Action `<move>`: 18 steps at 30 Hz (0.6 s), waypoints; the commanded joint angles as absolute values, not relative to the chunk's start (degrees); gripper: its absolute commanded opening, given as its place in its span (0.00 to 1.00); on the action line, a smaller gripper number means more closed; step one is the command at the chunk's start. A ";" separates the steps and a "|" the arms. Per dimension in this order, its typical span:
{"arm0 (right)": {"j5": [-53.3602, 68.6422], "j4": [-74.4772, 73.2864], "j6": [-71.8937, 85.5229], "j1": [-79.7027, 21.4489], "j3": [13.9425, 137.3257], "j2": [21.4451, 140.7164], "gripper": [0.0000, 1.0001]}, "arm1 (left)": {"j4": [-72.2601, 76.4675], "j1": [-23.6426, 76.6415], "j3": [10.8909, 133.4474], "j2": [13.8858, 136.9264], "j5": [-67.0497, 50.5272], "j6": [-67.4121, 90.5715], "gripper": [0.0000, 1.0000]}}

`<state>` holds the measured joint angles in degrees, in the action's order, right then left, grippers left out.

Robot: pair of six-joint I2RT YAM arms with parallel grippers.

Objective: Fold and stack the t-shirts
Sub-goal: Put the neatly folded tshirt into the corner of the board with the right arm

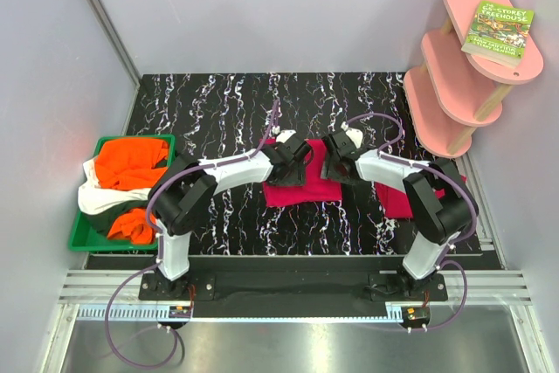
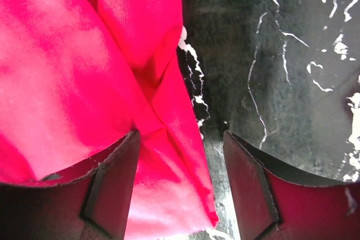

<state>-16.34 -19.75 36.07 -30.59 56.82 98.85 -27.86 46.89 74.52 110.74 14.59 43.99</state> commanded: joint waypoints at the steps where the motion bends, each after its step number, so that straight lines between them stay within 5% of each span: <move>1: -14.51 -16.88 36.56 -30.32 56.87 100.98 0.70 | -29.79 46.58 71.63 115.40 11.95 45.35 0.67; 8: -10.46 -14.77 38.05 -29.36 54.76 104.94 0.68 | -29.71 46.58 70.75 115.75 11.69 45.53 0.66; 13: -9.41 -14.06 38.41 -29.35 53.26 104.15 0.57 | -29.79 46.67 70.58 115.58 11.78 45.09 0.66; 18: -9.05 -14.06 38.58 -29.35 51.77 102.66 0.60 | -29.79 46.67 70.93 115.22 11.69 44.83 0.66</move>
